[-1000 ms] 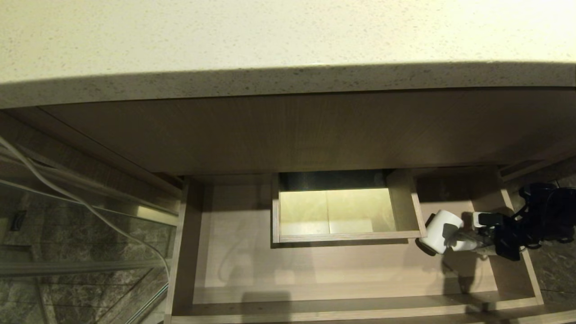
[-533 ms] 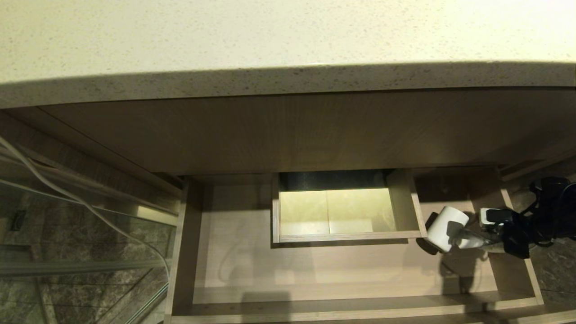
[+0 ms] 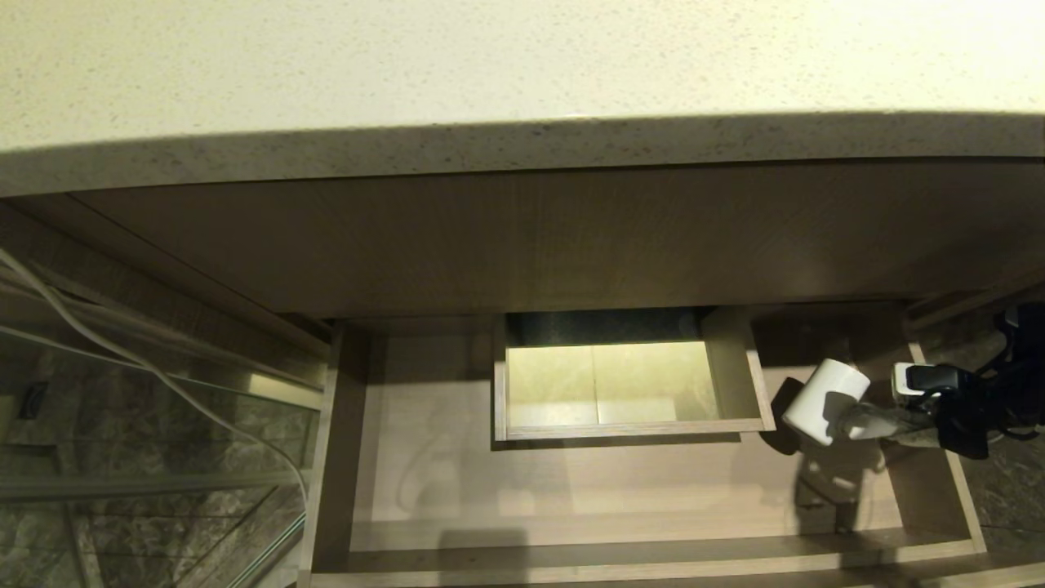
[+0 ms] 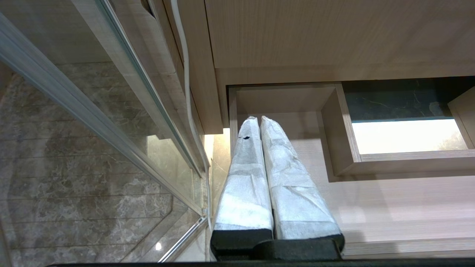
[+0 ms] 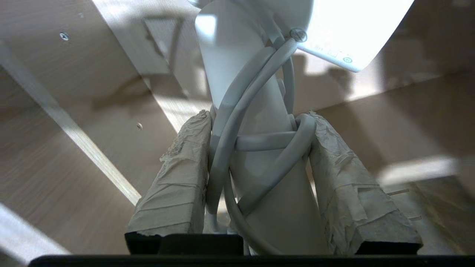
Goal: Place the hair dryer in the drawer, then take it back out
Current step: Take the hairdryer out
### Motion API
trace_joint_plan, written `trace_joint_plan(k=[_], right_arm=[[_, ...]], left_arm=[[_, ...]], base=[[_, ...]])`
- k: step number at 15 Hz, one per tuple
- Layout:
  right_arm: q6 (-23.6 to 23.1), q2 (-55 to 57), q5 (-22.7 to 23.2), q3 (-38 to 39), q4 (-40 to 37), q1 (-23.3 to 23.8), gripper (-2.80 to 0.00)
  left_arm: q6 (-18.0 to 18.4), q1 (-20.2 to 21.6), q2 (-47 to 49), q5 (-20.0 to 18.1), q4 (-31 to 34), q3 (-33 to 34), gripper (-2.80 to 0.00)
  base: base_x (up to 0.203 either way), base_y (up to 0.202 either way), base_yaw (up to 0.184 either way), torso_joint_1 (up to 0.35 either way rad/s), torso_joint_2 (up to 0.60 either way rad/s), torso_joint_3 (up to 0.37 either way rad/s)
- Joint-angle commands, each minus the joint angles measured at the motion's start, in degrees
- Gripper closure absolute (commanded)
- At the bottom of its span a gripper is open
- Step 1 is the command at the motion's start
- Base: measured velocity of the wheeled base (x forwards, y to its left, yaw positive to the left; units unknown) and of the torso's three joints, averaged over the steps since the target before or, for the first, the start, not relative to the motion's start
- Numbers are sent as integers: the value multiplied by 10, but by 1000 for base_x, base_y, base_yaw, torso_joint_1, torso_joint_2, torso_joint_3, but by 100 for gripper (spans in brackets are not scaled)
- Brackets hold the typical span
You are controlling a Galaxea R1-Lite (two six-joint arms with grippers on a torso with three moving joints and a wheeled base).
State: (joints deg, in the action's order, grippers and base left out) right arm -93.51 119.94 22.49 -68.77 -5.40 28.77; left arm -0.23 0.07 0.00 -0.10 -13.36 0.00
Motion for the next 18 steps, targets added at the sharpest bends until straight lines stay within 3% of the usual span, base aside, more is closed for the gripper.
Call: trace_joint_plan(k=[1, 6, 12, 18], right_arm=[[-5, -43, 1, 3, 0, 5, 0], [-7, -126, 1, 42, 1, 24, 0], [-36, -257, 1, 169, -6, 44, 0], [-40, -365, 0, 202, -92, 50, 0]], left_arm=[[0, 0, 0, 0, -1, 23, 0], [0, 0, 0, 0, -1, 23, 0], [0, 0, 0, 0, -1, 23, 0], [0, 0, 0, 0, -1, 23, 0]], base=[[0, 0, 0, 0, 0, 0], [0, 0, 0, 0, 0, 0], [0, 0, 0, 0, 0, 0], [0, 0, 0, 0, 0, 0]])
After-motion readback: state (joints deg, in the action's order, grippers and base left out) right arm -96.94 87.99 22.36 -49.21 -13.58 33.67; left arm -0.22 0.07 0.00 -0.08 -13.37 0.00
